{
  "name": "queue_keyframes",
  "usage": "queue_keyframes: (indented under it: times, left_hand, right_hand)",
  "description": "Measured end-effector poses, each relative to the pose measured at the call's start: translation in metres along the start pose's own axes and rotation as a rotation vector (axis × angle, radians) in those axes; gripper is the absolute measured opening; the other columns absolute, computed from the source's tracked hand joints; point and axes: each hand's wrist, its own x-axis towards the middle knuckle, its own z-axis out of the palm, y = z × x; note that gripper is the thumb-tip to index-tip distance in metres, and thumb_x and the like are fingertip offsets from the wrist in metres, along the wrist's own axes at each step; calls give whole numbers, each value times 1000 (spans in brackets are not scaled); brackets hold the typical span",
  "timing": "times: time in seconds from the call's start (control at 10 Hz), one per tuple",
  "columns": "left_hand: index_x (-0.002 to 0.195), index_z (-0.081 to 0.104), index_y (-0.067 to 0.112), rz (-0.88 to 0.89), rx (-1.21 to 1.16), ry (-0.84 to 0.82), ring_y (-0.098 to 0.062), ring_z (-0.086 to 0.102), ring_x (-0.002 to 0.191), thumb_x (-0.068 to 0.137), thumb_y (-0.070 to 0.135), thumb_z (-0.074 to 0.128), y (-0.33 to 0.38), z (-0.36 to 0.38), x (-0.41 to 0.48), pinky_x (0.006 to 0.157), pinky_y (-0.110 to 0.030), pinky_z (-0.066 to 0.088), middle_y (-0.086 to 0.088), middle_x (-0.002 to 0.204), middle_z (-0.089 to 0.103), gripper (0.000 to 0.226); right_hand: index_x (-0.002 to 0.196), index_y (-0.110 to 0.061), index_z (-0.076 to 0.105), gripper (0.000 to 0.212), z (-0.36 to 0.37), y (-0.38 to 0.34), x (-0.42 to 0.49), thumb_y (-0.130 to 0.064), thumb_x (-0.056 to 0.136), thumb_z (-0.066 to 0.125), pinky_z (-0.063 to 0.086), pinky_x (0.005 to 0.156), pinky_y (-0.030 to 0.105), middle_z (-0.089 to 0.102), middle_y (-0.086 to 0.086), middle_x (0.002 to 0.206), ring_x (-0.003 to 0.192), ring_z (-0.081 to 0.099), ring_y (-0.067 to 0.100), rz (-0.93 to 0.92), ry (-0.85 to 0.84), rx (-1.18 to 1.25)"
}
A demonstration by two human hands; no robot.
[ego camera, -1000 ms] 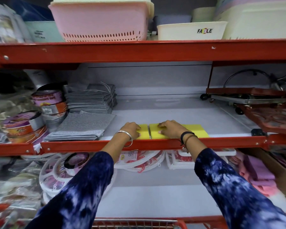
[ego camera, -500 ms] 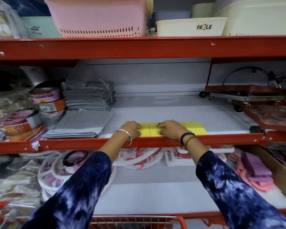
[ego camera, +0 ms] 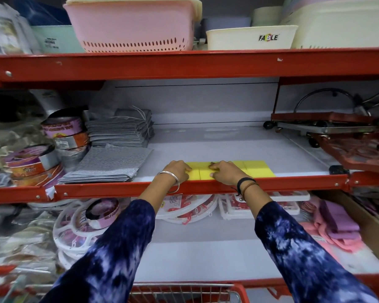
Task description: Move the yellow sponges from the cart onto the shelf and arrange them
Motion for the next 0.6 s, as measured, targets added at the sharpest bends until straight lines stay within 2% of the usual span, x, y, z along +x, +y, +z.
queue_keyframes:
  times: [0.2,0.4,0.5,0.6]
  left_hand:
    - [134,55,17,-22,-30,51,-30,43,133,93,11,51,6,2,-8,112,-34,35,-11,143,50,42]
    - [132,57,17,-30,-62,68,-31,48,129,92,9,51,10,0,-21,111,-37,39,-12,140,54,41]
    - [131,58,16,56,-89,147,-29,50,129,92,8,49,14,-1,-31,110,-37,40,-9,139,56,41]
    - [132,55,17,191,-138,357,-23,47,133,93,14,49,25,-9,-47,112,-37,38,-2,142,53,39]
  right_hand:
    - [142,-11,46,48,1,-6,-6,-12,94,46,27,118,33,36,6,156,143,33,26,23,-1,-10]
    - [143,-11,45,51,-3,-7,-15,-5,92,39,28,119,36,36,8,155,143,33,28,23,-25,-41]
    - [138,-13,51,45,-9,-2,-22,-12,94,45,32,116,36,44,7,151,140,38,27,-3,91,28]
    - [132,-14,58,39,-27,-6,-37,-27,96,51,39,108,37,56,6,141,131,50,26,-58,471,132]
